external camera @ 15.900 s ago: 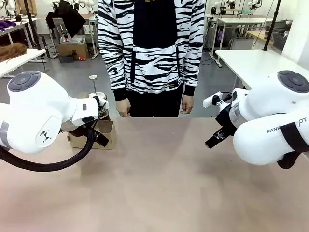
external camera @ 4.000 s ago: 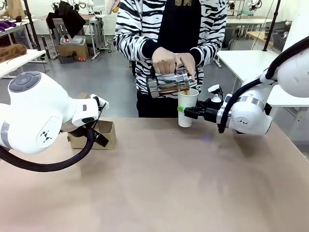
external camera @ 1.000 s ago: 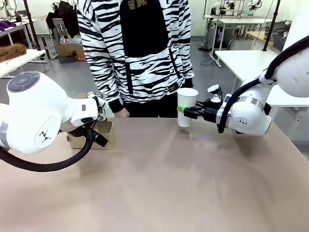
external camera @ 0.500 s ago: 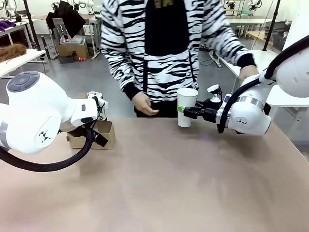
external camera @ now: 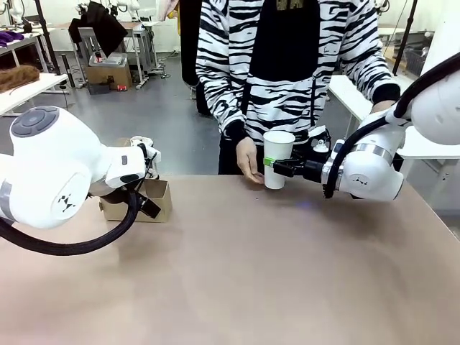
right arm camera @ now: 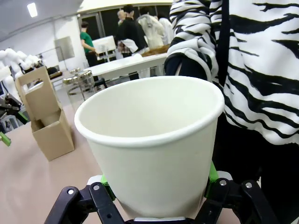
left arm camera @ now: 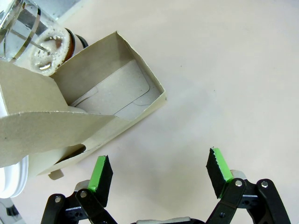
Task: Pour a drink into a cup and package it in a carrier.
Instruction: When a person places the Paper Cup Lid on the 600 ml Paper Cup , lift the 600 ml Paper Cup.
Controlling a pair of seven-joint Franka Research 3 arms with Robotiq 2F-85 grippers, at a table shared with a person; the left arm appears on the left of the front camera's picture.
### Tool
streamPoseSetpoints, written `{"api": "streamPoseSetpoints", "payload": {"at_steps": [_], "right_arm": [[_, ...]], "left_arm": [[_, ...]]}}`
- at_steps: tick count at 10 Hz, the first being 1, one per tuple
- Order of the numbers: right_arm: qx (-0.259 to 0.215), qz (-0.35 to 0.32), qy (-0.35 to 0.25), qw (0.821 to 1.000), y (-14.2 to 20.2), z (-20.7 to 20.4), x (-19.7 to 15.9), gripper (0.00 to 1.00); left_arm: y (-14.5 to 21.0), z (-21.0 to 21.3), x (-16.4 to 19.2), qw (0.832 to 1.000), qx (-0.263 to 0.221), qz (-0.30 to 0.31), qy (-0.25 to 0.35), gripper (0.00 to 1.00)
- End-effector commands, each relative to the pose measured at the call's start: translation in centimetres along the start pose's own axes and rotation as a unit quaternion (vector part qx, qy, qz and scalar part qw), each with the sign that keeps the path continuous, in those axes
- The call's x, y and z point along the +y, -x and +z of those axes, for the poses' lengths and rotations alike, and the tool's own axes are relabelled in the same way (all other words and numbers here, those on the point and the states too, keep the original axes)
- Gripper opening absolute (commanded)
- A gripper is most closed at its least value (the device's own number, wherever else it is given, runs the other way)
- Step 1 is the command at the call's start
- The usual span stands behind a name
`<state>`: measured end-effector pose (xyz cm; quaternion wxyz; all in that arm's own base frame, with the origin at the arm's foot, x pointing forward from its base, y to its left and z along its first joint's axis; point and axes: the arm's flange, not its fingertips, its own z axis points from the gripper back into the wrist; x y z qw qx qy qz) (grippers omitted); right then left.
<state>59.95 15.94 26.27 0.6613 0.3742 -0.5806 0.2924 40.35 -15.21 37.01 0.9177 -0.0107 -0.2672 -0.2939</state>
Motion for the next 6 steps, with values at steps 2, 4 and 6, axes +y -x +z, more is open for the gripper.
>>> {"api": "streamPoseSetpoints", "payload": {"at_steps": [2, 4, 6], "right_arm": [[-0.001, 0.002, -0.001, 1.0, -0.39, -0.07, 0.25, 0.8], [-0.001, 0.002, -0.001, 1.0, -0.39, -0.07, 0.25, 0.8], [-0.001, 0.002, -0.001, 1.0, -0.39, -0.07, 0.25, 0.8]], "left_arm": [[0.01, 0.05, 0.04, 1.0, -0.001, 0.001, 0.001, 1.0], [0.01, 0.05, 0.04, 1.0, -0.001, 0.001, 0.001, 1.0], [0.01, 0.05, 0.04, 1.0, -0.001, 0.001, 0.001, 1.0]]}}
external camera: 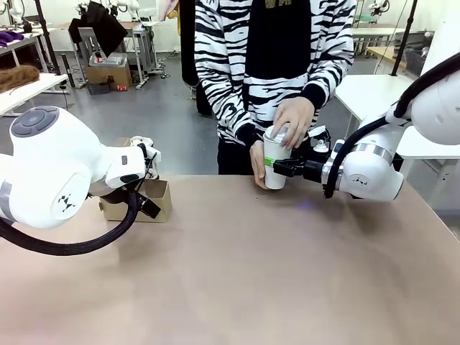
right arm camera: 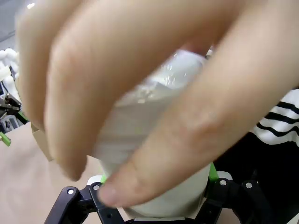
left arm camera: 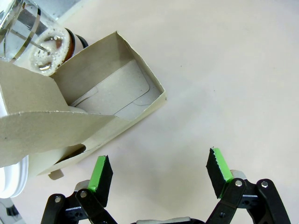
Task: Pour a drink into a cup and package it in a carrier.
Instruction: When a person places the Paper Cup Lid on the 600 ml Paper Cup , lift the 600 ml Paper Cup.
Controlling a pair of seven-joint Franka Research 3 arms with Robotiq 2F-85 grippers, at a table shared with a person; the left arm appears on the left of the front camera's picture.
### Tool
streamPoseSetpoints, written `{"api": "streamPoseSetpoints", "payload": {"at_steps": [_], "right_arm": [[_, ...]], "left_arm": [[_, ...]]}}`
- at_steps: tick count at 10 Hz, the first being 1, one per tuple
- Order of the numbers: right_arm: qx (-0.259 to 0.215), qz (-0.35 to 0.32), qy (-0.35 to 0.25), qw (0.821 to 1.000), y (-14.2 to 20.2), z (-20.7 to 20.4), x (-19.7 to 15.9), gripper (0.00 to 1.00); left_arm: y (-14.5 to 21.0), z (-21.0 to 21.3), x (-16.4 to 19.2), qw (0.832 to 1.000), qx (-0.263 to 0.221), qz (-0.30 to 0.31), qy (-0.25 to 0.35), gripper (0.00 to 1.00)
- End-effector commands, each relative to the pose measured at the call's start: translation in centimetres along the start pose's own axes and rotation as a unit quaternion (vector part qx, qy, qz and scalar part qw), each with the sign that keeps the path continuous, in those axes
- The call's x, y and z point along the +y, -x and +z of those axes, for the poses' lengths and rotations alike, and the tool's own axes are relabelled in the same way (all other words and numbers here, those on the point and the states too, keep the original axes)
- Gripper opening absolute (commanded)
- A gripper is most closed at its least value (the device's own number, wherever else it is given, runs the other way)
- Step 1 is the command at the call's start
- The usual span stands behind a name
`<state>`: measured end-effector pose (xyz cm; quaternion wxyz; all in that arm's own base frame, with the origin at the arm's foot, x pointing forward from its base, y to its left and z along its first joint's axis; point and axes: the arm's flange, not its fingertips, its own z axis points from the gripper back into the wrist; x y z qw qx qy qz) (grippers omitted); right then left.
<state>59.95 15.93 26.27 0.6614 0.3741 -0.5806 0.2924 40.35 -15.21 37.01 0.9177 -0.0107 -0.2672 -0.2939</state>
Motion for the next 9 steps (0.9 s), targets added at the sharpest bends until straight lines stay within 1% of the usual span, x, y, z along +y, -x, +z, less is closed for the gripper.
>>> {"api": "streamPoseSetpoints", "payload": {"at_steps": [1, 9], "right_arm": [[-0.001, 0.002, -0.001, 1.0, -0.38, -0.07, 0.26, 0.8], [-0.001, 0.002, -0.001, 1.0, -0.38, -0.07, 0.26, 0.8]], "left_arm": [[0.01, 0.05, 0.04, 1.0, -0.001, 0.001, 0.001, 1.0], [0.01, 0.05, 0.04, 1.0, -0.001, 0.001, 0.001, 1.0]]}}
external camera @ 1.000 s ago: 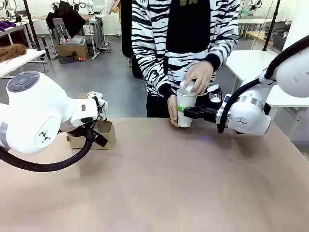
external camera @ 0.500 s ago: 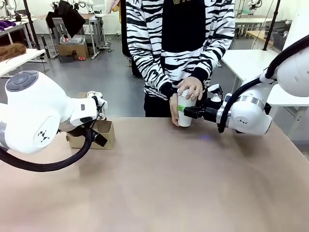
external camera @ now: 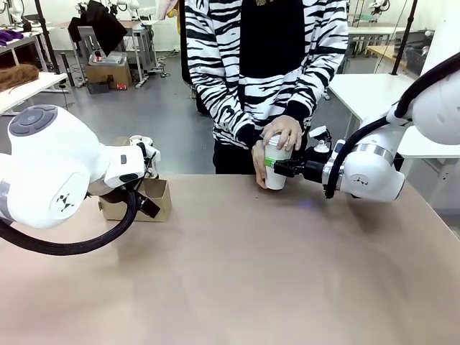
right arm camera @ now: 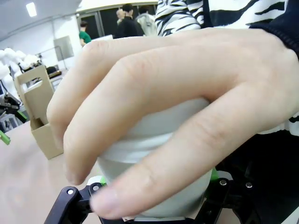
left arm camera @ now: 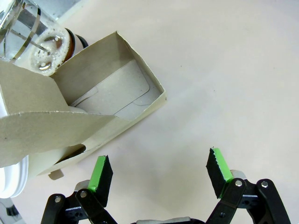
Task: Pour a drink into a cup and package it in a carrier.
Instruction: When a person places the Paper Cup Lid on the 600 ml Paper Cup , lift the 600 ml Paper Cup.
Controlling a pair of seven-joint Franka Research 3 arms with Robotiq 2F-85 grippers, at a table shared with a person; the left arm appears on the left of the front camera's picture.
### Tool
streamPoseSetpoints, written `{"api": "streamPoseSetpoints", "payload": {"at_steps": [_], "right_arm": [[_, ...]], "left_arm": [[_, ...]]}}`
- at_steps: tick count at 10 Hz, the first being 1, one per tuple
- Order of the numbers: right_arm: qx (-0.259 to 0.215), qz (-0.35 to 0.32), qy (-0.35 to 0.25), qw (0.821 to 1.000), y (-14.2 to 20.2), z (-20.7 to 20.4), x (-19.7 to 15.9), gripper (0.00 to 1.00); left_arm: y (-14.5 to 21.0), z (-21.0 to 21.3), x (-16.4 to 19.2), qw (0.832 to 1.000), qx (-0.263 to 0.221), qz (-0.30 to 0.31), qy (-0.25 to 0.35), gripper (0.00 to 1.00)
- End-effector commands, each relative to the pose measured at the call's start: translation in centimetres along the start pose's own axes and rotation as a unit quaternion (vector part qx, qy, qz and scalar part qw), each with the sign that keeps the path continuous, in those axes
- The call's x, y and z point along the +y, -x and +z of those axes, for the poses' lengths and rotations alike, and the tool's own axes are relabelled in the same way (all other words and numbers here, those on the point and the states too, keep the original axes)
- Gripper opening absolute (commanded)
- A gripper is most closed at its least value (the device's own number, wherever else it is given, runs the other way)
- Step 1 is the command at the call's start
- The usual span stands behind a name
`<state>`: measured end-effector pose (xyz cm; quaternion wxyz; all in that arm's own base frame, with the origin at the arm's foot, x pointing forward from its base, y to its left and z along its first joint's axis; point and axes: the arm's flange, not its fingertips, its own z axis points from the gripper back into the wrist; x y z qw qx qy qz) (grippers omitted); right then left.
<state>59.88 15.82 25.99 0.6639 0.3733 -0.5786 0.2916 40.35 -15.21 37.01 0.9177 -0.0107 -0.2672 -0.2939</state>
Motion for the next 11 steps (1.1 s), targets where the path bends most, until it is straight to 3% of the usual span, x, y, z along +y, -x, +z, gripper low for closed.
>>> {"api": "streamPoseSetpoints", "payload": {"at_steps": [1, 11], "right_arm": [[-0.004, 0.003, -0.002, 1.0, -0.66, -0.19, 0.3, 0.8], [-0.004, 0.003, -0.002, 1.0, -0.66, -0.19, 0.3, 0.8]], "left_arm": [[0.01, 0.05, 0.04, 1.0, -0.001, 0.001, 0.001, 1.0], [0.01, 0.05, 0.04, 1.0, -0.001, 0.001, 0.001, 1.0]]}}
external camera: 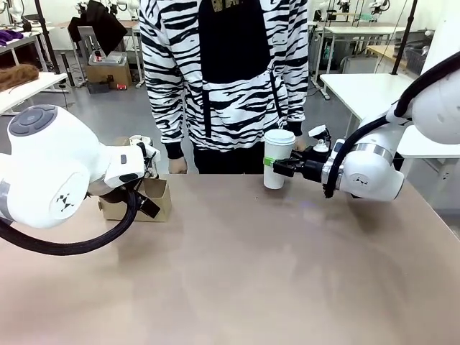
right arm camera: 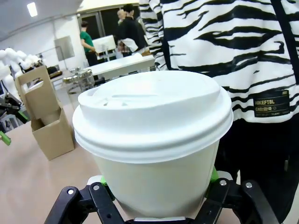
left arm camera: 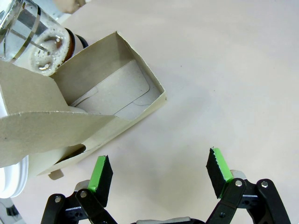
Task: Pour a drink into a cup and package it in a carrier.
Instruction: When a person places the Paper Cup Lid on the 600 ml Paper Cup , lift the 600 ml Paper Cup.
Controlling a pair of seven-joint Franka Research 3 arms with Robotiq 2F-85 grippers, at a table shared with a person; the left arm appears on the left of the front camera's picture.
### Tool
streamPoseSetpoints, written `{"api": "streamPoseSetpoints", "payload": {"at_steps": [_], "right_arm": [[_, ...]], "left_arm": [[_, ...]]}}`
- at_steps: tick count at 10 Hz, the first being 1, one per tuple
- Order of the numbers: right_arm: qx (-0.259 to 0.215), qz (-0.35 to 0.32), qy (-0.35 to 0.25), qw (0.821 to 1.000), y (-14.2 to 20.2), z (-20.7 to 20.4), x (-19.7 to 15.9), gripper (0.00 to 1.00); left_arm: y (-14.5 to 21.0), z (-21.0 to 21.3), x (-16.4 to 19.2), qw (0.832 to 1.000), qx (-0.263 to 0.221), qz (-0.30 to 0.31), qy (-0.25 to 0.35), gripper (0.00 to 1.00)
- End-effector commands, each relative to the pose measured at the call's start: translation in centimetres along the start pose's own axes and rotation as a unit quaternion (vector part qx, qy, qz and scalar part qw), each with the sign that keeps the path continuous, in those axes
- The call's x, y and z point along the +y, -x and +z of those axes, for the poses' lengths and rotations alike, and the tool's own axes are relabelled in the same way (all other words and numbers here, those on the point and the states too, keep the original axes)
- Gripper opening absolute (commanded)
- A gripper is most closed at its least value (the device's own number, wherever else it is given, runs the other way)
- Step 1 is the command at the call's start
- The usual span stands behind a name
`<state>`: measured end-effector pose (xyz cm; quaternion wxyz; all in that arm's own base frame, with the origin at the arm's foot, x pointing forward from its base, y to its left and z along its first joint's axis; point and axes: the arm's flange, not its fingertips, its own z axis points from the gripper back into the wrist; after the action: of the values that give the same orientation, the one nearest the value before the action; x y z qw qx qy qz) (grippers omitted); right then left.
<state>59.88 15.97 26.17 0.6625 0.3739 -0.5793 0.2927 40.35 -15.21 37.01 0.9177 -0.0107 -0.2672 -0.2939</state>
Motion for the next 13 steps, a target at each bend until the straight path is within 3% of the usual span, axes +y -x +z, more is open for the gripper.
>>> {"api": "streamPoseSetpoints", "payload": {"at_steps": [1, 5, 9, 13], "right_arm": [[-0.003, 0.002, -0.001, 1.0, -0.5, -0.1, 0.2, 0.8], [0.0, 0.0, 0.0, 1.0, 0.0, 0.0, 0.0, 0.81], [-0.017, 0.038, -0.035, 0.999, -11.4, 1.2, 6.2, 0.81], [-0.015, 0.021, -0.042, 0.999, -22.8, 4.3, 14.3, 0.81]], "left_arm": [[0.0, 0.0, 0.0, 1.0, -0.001, 0.001, 0.001, 1.0], [0.0, 0.0, 0.0, 1.0, -0.001, 0.001, 0.001, 1.0], [0.0, 0.0, 0.0, 1.0, -0.001, 0.001, 0.001, 1.0], [0.0, 0.0, 0.0, 1.0, -0.001, 0.001, 0.001, 1.0]]}}
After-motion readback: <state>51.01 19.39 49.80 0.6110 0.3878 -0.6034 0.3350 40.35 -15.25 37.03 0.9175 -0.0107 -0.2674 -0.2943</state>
